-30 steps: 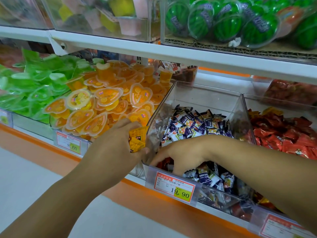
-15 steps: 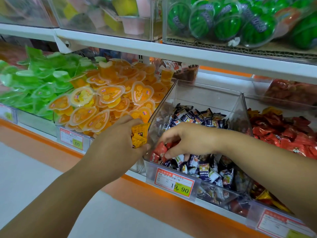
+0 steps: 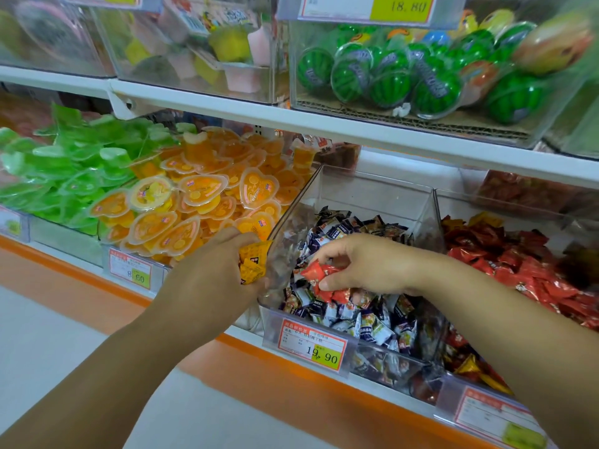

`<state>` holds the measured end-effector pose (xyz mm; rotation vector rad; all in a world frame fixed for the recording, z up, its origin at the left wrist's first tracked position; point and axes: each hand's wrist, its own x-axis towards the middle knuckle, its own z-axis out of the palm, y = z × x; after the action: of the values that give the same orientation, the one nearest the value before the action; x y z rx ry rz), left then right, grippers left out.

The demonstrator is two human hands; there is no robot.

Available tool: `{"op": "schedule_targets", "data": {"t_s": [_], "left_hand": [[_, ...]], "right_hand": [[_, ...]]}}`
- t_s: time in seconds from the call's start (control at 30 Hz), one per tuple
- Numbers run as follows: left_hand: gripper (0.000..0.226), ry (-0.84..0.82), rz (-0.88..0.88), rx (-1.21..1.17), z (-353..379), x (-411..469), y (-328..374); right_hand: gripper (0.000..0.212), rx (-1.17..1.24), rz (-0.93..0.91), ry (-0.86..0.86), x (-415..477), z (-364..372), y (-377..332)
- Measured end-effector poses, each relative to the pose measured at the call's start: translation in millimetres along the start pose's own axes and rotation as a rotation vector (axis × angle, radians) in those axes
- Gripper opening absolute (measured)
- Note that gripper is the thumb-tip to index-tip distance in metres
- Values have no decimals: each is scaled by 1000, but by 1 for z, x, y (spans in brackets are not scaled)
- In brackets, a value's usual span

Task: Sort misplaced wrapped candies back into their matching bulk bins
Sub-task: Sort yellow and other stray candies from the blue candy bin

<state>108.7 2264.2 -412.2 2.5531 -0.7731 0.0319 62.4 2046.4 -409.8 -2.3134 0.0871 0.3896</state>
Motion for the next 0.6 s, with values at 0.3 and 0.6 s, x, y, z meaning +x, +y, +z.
{"op": "schedule_targets", "data": {"t_s": [0.3,0.6], "left_hand": [[45,13,22,-19,5,3,-8],[44,24,48,-22,6,3,-11]], "right_hand": [[41,-614,-120,-333,46,46,-23],[30,-552,-120,-377,48,49,-16]]}}
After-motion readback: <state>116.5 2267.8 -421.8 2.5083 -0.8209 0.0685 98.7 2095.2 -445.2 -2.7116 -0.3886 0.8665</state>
